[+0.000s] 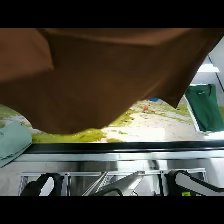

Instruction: Fold the shirts.

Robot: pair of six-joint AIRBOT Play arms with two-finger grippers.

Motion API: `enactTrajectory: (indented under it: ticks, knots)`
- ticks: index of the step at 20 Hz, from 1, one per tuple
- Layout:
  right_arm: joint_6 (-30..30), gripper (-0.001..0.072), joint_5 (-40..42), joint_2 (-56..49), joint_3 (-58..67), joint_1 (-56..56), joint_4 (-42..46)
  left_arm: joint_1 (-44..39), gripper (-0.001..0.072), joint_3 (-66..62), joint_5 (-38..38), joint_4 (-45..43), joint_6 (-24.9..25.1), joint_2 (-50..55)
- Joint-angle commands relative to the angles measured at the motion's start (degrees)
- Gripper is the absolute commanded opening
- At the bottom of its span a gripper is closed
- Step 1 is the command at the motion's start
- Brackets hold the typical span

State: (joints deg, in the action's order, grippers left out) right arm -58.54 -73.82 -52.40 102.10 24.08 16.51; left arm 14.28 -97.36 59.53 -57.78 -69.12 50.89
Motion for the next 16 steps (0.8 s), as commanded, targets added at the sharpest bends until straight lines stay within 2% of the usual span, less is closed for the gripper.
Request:
enactTrajectory:
  ticks: [1, 4, 6, 8, 10, 13, 14, 15, 16]
  knots:
    - [6.08, 0.0018, 4.52, -0.70, -21.14, -4.72, 2.84, -8.59, 0.0014, 9.70, -3.02, 0.31, 5.95, 10.03]
    - [12.31, 0.0018, 18.16, -6.23, -36.76, -8.17, 4.28, -14.25, 0.0014, 11.26, -8.22, -1.11, 6.05, 27.71]
    - [13.75, 0.0018, 23.80, -13.33, -38.88, -8.57, 4.09, -15.91, 0.0014, 6.23, -7.28, -1.05, 5.97, 40.70]
    - [16.52, 0.0018, 24.96, -21.20, -37.09, -8.44, -0.22, -17.18, 0.0014, -2.78, -4.13, -1.09, 4.52, 52.26]
    - [16.79, 0.0018, 25.16, -27.78, -33.75, -8.48, -2.82, -18.01, 0.0014, -11.47, -1.01, -1.11, 2.25, 60.63]
    - [16.61, 0.0023, 23.02, -33.07, -29.64, -8.46, -3.74, -18.05, 0.0018, -19.39, 3.08, -1.09, -0.22, 66.40]
    - [16.61, 0.0134, 21.64, -33.27, -28.59, -8.28, -3.69, -17.42, 0.0071, -20.92, 5.40, -1.07, -1.49, 66.49]
    - [16.61, 0.0291, 19.39, -33.03, -27.21, -7.76, -3.69, -16.65, 0.0474, -21.66, 8.07, -0.92, -2.43, 65.55]
    - [16.57, 0.0298, 16.50, -32.52, -25.79, -6.71, -3.45, -15.67, 0.0694, -21.24, 10.43, -0.98, -3.98, 63.69]
